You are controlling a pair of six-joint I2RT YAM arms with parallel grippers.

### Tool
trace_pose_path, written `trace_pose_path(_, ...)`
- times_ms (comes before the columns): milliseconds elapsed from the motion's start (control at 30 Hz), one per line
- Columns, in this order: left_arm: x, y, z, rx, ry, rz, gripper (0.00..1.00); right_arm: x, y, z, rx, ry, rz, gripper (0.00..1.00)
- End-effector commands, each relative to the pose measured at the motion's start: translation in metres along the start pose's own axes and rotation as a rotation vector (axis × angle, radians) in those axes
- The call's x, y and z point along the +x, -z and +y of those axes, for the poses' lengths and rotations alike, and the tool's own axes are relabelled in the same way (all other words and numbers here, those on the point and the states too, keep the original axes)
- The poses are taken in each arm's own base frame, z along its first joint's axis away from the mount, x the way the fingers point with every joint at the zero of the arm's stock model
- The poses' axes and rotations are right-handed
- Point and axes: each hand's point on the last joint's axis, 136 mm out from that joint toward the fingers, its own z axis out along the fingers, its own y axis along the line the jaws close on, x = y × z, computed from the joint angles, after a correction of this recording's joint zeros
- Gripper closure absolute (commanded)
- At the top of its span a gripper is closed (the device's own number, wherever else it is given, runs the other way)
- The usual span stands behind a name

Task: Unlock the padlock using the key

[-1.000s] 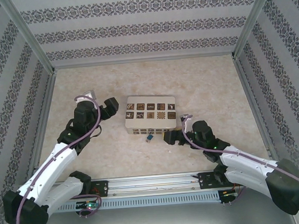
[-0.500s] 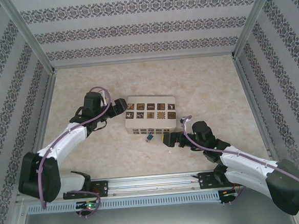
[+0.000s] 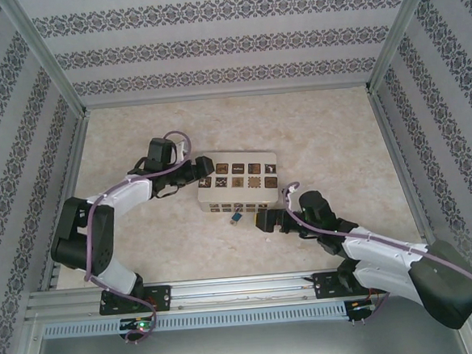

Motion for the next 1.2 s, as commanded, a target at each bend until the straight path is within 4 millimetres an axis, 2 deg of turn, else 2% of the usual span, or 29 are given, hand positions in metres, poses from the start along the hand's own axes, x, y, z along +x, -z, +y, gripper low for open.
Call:
trace_pose_path(0, -0.003, -0.003, -0.003, 0.037, 0.001, 0.007, 0.17, -0.023, -0.003, 0.023, -0.071, 0.031, -0.053, 0.02)
trace_pose_path(167, 0.018, -0.004, 0.010, 0.005, 0.037, 0.050, 0.27, -0.036, -0.012, 0.029, -0.080, 0.055, -0.077, 0.02)
trace_pose_path(367, 0.041, 0.002, 0.023, -0.050, 0.055, 0.066, 0.31, -0.050, -0.022, 0.026, -0.059, 0.085, -0.081, 0.02)
trace_pose_path(400, 0.045, 0.004, 0.024, -0.055, 0.059, 0.068, 0.32, -0.061, -0.024, 0.032, -0.069, 0.103, -0.095, 0.02)
trace_pose_path(767, 0.077, 0.012, 0.032, -0.059, 0.137, 0.050, 0.37, -0.108, -0.046, 0.032, -0.097, 0.195, -0.136, 0.04)
trace_pose_path(967, 0.074, 0.023, 0.023, -0.044, 0.138, 0.009, 0.35, -0.117, -0.054, 0.029, -0.114, 0.204, -0.136, 0.07)
trace_pose_path(1167, 0.051, 0.051, 0.009, -0.067, 0.086, -0.108, 0.31, -0.109, -0.041, 0.019, -0.088, 0.186, -0.149, 0.09)
